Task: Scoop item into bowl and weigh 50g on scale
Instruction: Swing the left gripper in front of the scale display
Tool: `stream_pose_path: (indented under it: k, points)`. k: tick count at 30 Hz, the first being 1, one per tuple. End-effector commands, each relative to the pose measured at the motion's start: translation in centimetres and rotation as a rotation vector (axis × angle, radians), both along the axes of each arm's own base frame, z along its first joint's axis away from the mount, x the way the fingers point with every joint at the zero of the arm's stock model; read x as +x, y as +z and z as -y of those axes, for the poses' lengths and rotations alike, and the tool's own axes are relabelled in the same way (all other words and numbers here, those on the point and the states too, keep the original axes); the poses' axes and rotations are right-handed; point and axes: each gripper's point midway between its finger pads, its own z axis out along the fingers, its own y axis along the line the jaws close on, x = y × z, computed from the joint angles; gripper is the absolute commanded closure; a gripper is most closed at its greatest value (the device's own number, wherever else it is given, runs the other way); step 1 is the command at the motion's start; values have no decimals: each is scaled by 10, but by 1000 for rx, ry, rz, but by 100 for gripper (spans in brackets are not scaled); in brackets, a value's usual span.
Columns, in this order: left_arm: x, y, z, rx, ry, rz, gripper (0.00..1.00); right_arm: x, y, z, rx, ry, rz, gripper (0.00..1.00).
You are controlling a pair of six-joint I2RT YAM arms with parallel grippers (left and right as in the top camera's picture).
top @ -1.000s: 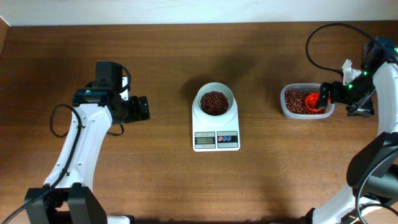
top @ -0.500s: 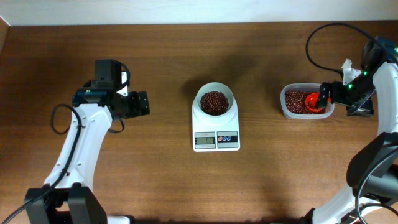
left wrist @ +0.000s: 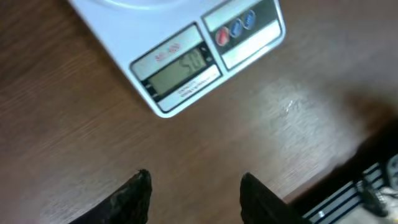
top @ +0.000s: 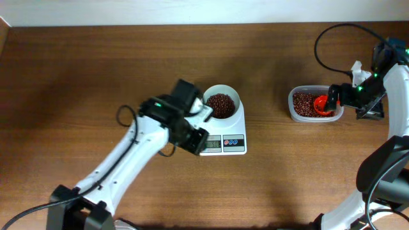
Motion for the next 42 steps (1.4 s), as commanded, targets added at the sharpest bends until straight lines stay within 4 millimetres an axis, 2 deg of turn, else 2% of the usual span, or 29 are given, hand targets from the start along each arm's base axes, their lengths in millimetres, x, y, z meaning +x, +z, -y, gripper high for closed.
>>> stream_pose_path:
  k: [1,2,5,8,10,13,15,19,20,22,25,27,29,32,36,42]
  points:
    - [2,2,9,112,-83,136,26,0,9,-2,0,10,28,1]
    - [-1,0,20,106,-116,158,23,0,9,-2,0,10,28,1]
    - [-7,-16,23,118,-125,158,14,0,9,-2,0,10,28,1]
    - [-16,-34,16,135,-112,126,10,0,9,-2,0,10,28,1]
    - [-26,-54,8,153,-115,102,10,0,9,-2,0,10,28,1]
    - [-24,-73,3,168,-118,135,7,0,9,-2,0,10,28,1]
    - [-21,-74,5,162,-173,165,6,0,9,-2,0,10,28,1]
    - [-9,-70,14,128,-167,219,5,0,9,-2,0,10,28,1]
    - [-9,-70,15,127,-162,220,1,0,9,-2,0,10,28,1]
    - [-4,-70,8,176,-82,241,1,0,9,-2,0,10,28,1]
    - [-19,-70,26,164,-63,232,1,0,9,-2,0,10,28,1]
    - [-23,-70,18,245,39,261,1,0,9,-2,0,10,28,1]
    - [-36,-74,7,286,80,204,1,0,9,-2,0,10,28,1]
    - [-34,-75,8,284,84,207,1,0,9,-2,0,10,28,1]
    - [-33,-88,9,306,79,188,1,0,9,-2,0,10,28,1]
    - [-31,-88,11,303,65,198,1,0,9,-2,0,10,28,1]
